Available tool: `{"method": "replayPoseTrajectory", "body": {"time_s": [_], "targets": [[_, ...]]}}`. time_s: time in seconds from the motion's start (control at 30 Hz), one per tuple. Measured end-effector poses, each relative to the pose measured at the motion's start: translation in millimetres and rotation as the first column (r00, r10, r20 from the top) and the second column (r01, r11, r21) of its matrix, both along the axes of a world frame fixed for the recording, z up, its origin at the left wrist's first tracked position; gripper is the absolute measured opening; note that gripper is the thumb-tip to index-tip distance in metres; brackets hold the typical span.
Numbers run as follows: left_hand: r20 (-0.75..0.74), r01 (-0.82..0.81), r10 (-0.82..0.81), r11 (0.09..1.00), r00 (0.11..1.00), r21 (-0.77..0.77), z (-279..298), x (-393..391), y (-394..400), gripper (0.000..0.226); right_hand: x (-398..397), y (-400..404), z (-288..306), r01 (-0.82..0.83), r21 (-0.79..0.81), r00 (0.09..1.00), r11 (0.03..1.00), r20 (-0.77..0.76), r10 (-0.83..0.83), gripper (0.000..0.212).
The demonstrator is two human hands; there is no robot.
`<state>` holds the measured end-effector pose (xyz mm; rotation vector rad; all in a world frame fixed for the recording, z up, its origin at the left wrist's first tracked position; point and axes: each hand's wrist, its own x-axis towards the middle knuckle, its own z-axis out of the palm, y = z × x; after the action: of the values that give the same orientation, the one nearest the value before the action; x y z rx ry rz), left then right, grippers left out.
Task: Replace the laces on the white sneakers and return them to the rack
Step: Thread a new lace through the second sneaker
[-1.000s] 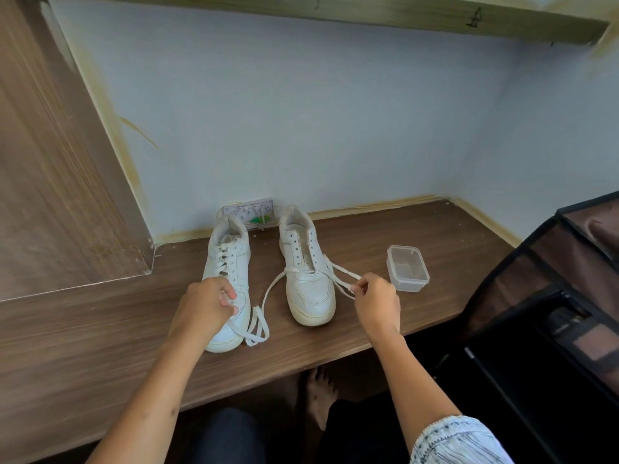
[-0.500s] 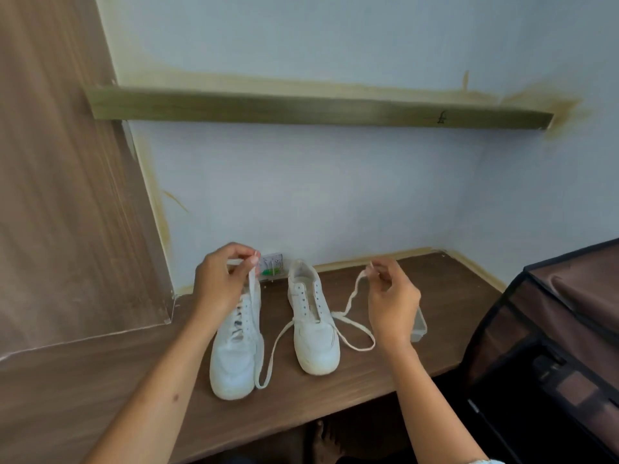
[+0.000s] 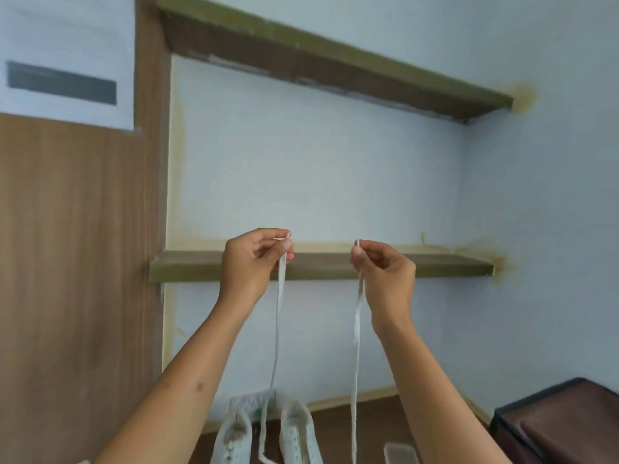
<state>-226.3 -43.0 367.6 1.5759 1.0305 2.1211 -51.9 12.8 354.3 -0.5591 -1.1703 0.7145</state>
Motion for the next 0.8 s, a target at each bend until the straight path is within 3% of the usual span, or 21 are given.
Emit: {"method": "replayPoseTrajectory", "body": {"time_s": [0.33, 0.57, 0.8], "targets": [[0.038, 0.066, -0.07, 0.993, 0.997, 0.094, 79, 33, -22, 0.008, 9, -42, 106, -0.135, 0.077, 0.991, 0.988, 0.019, 0.134, 0.002], [0.139, 0.102, -0.109, 0.993, 0.984, 0.051, 81, 37, -26, 0.004, 9, -54, 106, -0.195, 0.046, 0.979, 0.98, 0.062, 0.192, 0.002], [0.139, 0.1, -0.107, 0.993, 0.985, 0.054, 82, 40, -30, 0.007, 10, -61, 106, -0.226, 0.03, 0.973, 0.974, 0.049, 0.225, 0.002]]}}
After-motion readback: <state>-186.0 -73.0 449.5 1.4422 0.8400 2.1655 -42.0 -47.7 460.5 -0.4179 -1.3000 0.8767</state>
